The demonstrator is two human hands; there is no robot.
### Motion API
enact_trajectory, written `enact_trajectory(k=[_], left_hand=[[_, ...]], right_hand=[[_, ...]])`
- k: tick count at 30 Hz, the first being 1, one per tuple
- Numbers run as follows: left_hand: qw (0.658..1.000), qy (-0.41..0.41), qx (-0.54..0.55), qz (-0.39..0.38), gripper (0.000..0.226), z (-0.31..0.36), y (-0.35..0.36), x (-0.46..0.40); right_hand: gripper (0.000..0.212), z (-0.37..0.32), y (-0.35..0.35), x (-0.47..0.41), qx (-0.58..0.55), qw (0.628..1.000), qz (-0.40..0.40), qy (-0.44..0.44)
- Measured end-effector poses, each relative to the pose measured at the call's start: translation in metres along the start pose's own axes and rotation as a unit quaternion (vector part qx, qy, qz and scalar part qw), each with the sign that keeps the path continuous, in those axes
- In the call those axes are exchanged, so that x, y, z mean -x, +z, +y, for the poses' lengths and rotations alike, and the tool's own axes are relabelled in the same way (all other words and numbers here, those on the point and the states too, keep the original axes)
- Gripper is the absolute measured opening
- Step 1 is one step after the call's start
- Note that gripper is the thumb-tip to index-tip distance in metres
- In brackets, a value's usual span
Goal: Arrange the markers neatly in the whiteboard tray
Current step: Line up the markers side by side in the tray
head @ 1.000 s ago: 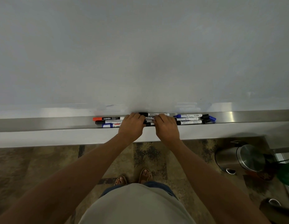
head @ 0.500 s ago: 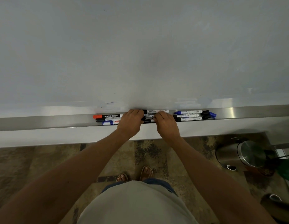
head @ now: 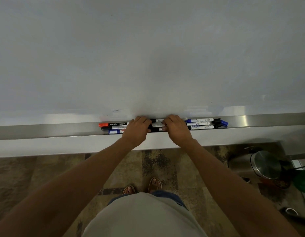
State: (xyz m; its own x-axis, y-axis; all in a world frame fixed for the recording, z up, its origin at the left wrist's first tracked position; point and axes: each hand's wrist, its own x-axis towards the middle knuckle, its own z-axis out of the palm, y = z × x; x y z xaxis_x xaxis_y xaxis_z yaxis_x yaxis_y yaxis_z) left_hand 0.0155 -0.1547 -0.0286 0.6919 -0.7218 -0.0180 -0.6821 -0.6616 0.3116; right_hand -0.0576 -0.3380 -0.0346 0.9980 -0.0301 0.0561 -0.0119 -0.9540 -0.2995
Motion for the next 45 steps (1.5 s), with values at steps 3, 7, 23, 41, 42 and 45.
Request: enact_trajectory(k=[3,7,23,41,42,45], left_hand=[[1.0,0.001,0.003,0.002,0.026,-0.004,0.001,0.005],[1.0,-0.004,0.026,0.005,0.025,-0.009,0.0,0.008],[0.997,0.058,-0.04,-0.014,0.031,-0.005,-0.009,0.008],[0.994,0.09,-0.067,0.011,0.03,-0.006,-0.019,0.005],[0.994,0.091,-0.062,0.019,0.031,-0.008,-0.02,0.006],[0.993,0.104,-0.026,0.043,0.032,-0.007,-0.026,0.009]], right_hand=[[0.009,-0.001,-0.002,-0.002,0.041,0.999,-0.017,-0.003],[0.024,-0.003,-0.004,-0.002,0.046,0.999,-0.029,-0.007],[0.023,-0.012,-0.006,-0.004,0.025,0.998,-0.057,0.017],[0.023,-0.021,-0.008,0.003,0.043,0.999,0.009,0.028],[0.022,-0.022,-0.009,0.003,0.053,0.998,0.029,0.018],[0.02,-0.028,-0.01,0.001,0.084,0.995,0.057,-0.023]])
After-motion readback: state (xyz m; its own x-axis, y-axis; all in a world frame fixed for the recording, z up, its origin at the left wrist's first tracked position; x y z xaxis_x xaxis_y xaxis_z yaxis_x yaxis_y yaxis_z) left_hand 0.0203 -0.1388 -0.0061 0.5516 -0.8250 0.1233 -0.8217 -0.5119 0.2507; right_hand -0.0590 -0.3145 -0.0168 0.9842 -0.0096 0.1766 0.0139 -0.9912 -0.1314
